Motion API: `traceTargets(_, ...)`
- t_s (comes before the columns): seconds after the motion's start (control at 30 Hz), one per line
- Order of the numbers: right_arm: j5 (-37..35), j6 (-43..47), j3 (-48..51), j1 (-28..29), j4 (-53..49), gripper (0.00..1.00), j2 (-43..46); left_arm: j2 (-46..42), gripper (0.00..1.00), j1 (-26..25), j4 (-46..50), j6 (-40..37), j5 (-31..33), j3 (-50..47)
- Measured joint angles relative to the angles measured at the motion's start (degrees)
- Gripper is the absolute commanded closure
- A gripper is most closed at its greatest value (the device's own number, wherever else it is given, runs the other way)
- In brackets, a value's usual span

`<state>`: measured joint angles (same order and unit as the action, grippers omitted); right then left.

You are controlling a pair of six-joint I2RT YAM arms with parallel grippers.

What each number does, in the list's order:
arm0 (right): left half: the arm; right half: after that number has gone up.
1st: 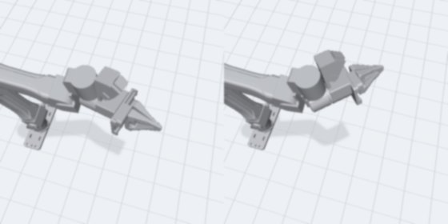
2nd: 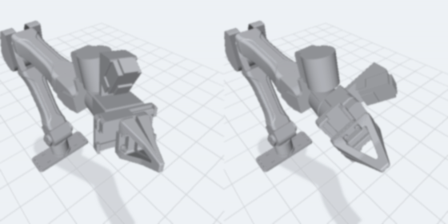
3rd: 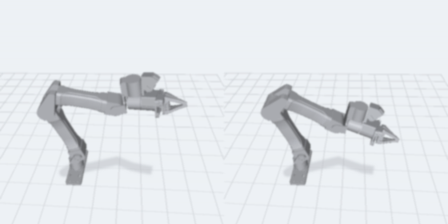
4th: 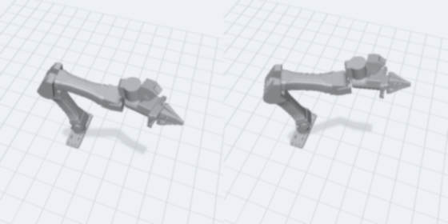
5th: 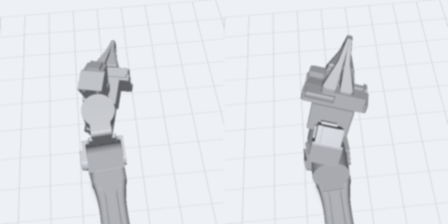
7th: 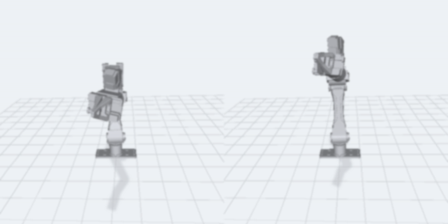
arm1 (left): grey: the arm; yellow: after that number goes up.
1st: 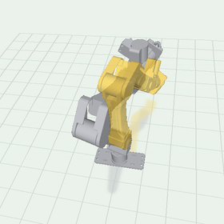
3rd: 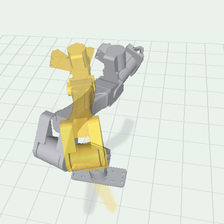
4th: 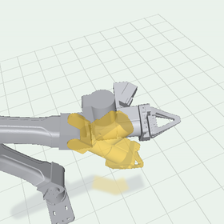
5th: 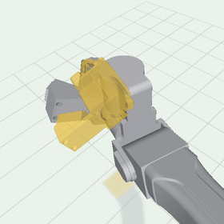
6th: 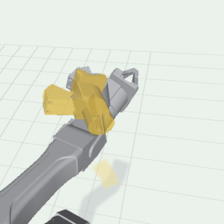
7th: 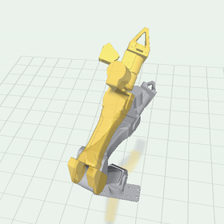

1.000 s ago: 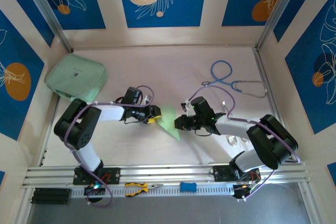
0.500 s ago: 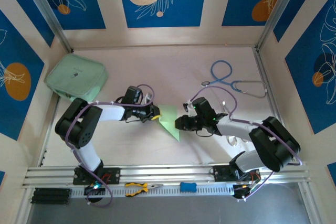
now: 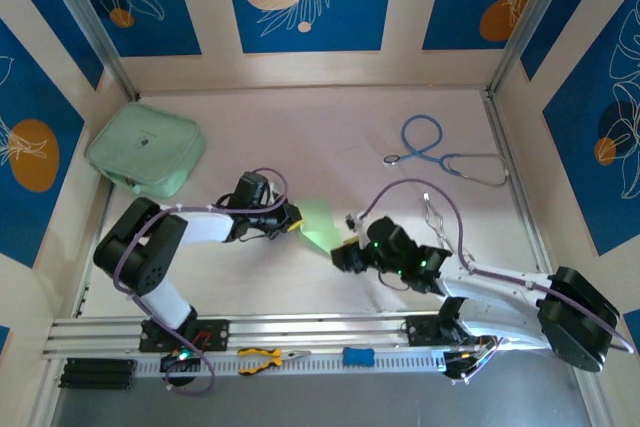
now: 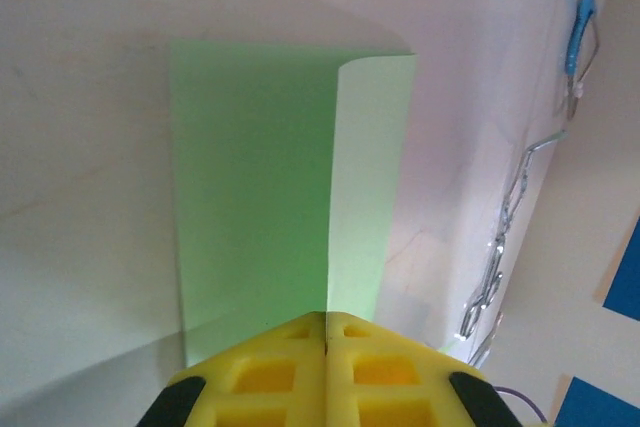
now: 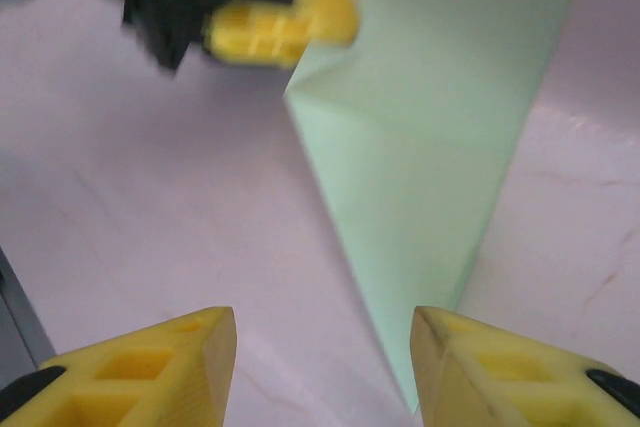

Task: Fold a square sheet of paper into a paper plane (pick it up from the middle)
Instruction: Fourth fold the wing at the center of the table.

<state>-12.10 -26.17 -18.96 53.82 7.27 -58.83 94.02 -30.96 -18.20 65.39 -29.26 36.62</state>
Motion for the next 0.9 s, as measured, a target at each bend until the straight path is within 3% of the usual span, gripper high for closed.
traceTargets(0.37, -12.0, 19.3, 0.4, 8.5, 7.8, 0.52, -9.8, -0.3, 0.77, -1.6, -0.9, 1.8, -0.1, 0.8)
traceTargets(0.9, -24.6, 28.2, -2.8, 11.3, 11.1, 0.55, -19.5, 0.3, 0.85, -1.6, -2.0, 1.6, -3.3, 2.6)
